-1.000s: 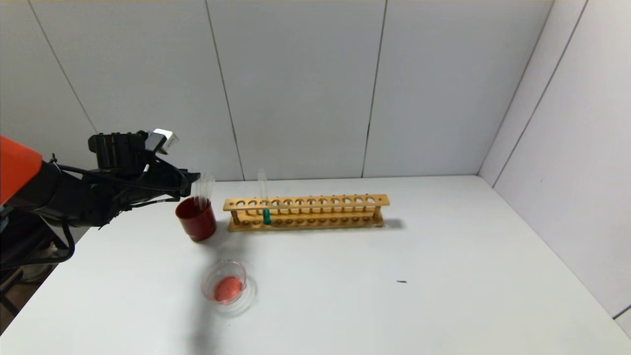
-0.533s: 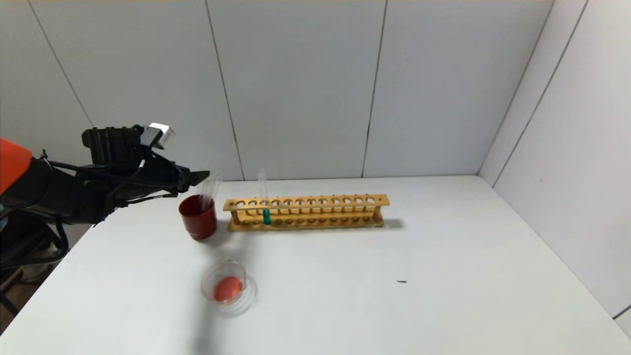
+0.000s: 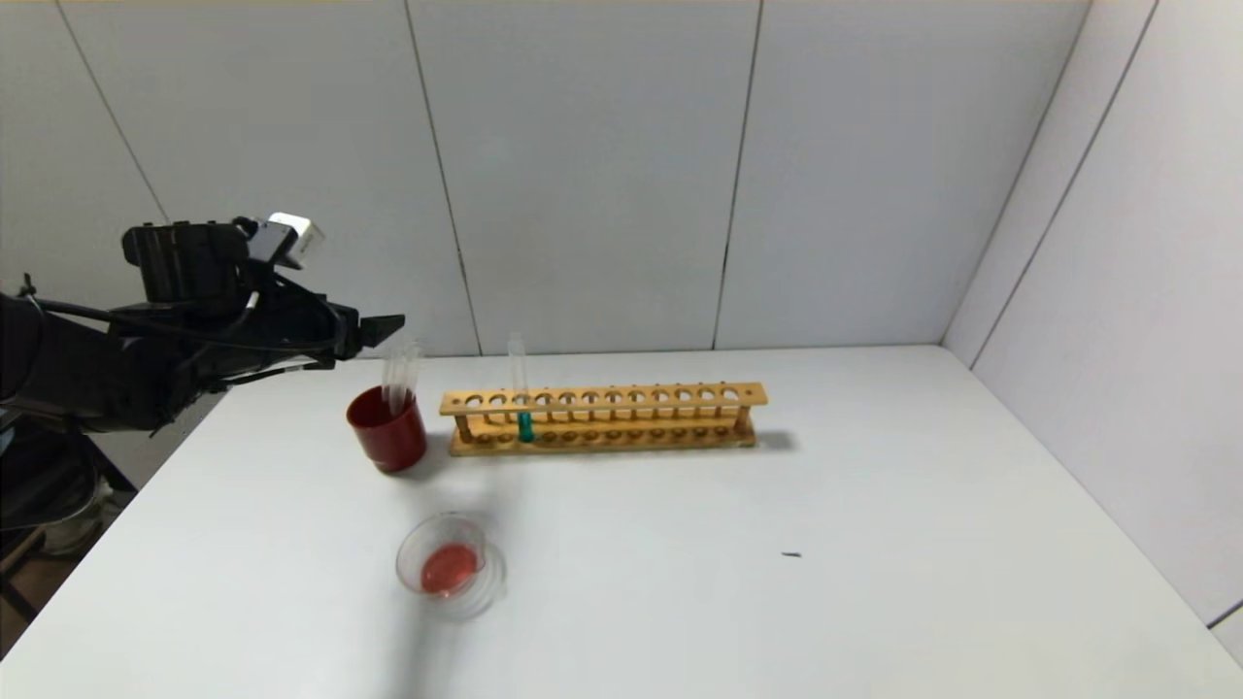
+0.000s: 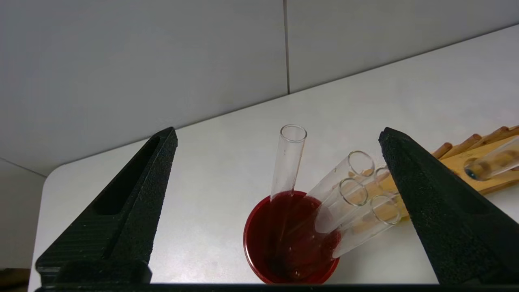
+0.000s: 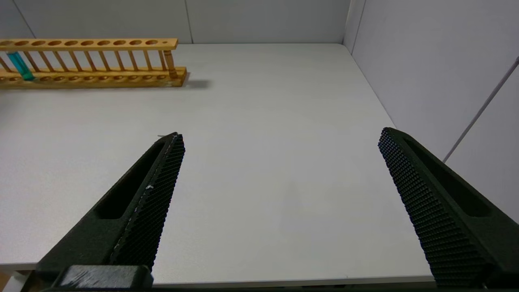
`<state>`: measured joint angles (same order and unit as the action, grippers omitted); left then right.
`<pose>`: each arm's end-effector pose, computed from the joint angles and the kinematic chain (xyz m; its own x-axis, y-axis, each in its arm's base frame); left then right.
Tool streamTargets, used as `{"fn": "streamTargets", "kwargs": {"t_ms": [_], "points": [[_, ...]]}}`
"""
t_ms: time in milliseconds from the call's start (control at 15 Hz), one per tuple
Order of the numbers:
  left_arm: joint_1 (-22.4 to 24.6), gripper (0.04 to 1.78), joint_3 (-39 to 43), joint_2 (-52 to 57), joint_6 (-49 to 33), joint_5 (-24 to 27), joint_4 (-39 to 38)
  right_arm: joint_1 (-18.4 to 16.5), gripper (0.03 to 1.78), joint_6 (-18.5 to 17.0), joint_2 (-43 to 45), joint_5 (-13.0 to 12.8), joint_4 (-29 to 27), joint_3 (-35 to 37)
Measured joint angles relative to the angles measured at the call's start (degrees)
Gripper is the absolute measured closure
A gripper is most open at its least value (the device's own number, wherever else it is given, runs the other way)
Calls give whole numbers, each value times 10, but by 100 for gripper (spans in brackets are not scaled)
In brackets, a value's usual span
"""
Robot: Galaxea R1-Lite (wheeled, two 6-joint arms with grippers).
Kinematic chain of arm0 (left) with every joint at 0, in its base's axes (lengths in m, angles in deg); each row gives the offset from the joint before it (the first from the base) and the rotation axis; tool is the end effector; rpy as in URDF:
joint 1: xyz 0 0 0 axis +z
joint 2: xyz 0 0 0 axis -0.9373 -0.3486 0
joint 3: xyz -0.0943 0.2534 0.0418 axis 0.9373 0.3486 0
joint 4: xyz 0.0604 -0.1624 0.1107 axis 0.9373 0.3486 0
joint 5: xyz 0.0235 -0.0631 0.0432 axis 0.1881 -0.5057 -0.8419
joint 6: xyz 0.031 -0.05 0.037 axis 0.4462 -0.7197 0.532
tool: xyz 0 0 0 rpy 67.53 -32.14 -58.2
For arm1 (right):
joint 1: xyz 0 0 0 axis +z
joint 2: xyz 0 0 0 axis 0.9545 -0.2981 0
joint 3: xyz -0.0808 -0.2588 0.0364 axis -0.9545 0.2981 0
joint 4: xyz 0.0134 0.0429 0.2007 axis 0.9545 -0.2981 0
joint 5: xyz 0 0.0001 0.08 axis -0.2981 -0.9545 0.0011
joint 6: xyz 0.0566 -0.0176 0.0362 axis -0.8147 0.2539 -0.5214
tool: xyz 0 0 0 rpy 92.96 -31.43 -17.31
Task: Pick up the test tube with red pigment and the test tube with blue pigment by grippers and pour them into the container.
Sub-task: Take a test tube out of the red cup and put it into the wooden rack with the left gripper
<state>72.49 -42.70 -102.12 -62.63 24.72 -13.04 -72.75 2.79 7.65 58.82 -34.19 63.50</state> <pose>0.4244 0.0033 0.1279 0.9499 -0.2126 -0.2291 0.2454 0.9613 0.1251 0.0672 0.0002 0.0751 1.0000 0.0027 -0.0017 -0.0027 1.0000 0.0042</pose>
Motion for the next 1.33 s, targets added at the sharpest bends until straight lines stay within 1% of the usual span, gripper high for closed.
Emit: {"fn": "streamTargets", "kwargs": {"t_ms": [133, 267, 600, 800, 1067, 1333], "points": [[-10, 7, -4, 21, 0, 0, 22, 0, 6, 0, 0, 0, 0, 0], [-32, 7, -7, 44, 0, 0, 44, 0, 6, 0, 0, 0, 0, 0], [-121, 7, 22, 79, -17, -1, 47, 0, 6, 0, 0, 0, 0, 0], [-160, 7, 34, 77, -43, -1, 44, 0, 6, 0, 0, 0, 0, 0], [-183, 7, 26, 44, -49, -2, 42, 0, 6, 0, 0, 0, 0, 0], [-188, 7, -9, -10, -71, -4, 41, 0, 6, 0, 0, 0, 0, 0]]}}
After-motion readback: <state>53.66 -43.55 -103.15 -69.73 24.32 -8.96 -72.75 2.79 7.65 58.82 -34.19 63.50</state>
